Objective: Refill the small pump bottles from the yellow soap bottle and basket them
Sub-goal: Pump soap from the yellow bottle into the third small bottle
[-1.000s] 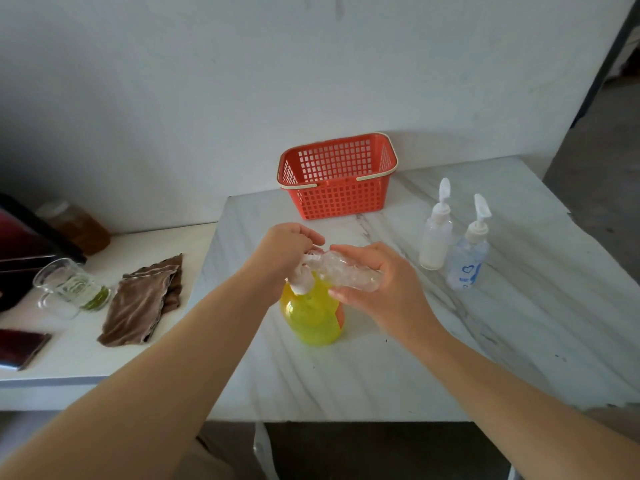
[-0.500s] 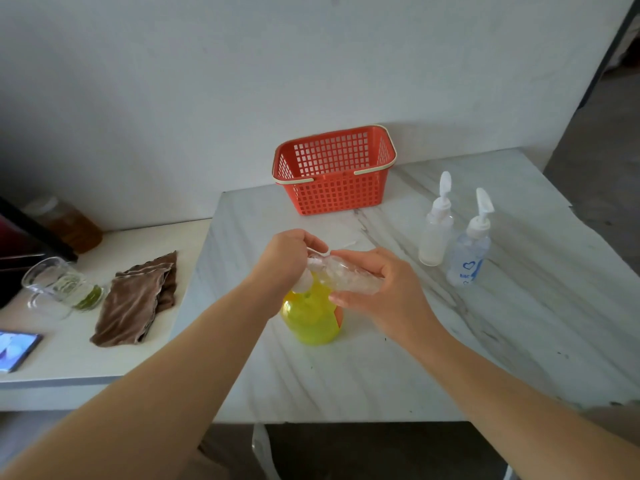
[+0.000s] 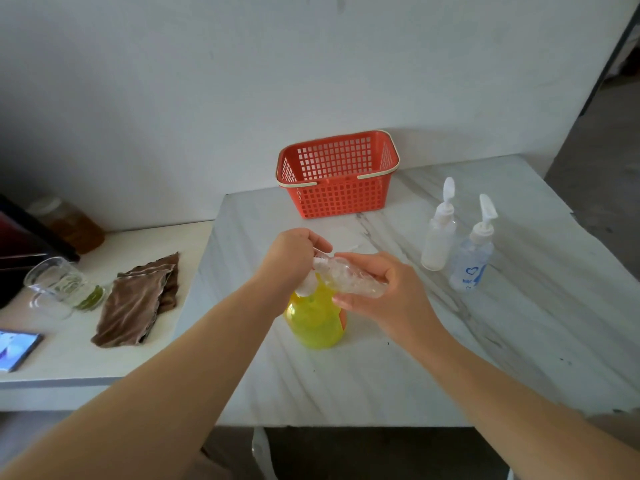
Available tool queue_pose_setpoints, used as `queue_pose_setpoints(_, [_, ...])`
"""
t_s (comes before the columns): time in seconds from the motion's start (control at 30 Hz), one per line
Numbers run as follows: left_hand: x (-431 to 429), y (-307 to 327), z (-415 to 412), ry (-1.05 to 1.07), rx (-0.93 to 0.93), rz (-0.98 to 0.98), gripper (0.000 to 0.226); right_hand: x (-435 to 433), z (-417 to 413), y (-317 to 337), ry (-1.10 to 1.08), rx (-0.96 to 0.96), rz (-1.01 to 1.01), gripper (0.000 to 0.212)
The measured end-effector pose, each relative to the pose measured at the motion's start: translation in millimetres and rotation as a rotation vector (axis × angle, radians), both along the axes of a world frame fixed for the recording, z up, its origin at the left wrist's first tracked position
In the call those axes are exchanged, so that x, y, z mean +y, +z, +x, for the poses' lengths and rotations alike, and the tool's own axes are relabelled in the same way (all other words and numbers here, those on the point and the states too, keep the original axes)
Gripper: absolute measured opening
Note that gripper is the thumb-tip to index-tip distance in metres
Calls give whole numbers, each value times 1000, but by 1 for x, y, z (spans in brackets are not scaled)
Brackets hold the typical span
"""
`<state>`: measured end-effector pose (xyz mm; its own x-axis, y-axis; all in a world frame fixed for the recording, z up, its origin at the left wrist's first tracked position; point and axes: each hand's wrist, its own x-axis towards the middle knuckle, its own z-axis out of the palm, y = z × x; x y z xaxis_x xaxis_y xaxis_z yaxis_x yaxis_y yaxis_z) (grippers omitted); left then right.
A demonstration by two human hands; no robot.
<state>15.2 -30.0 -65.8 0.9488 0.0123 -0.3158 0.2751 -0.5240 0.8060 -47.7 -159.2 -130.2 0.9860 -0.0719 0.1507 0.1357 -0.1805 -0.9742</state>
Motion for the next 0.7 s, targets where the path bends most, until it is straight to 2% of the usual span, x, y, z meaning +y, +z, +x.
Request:
queue_pose_setpoints(0.33, [3, -3, -3, 32, 13, -12, 34, 2, 0, 0, 4, -2, 13, 51])
queue_pose_setpoints(0.47, [3, 12, -4, -58, 9, -8, 29, 3, 2, 6, 27, -23, -3, 51])
queue_pose_setpoints(0.7, [1, 5, -2, -19, 18, 14, 31, 2, 1, 3, 14, -24, 17, 51])
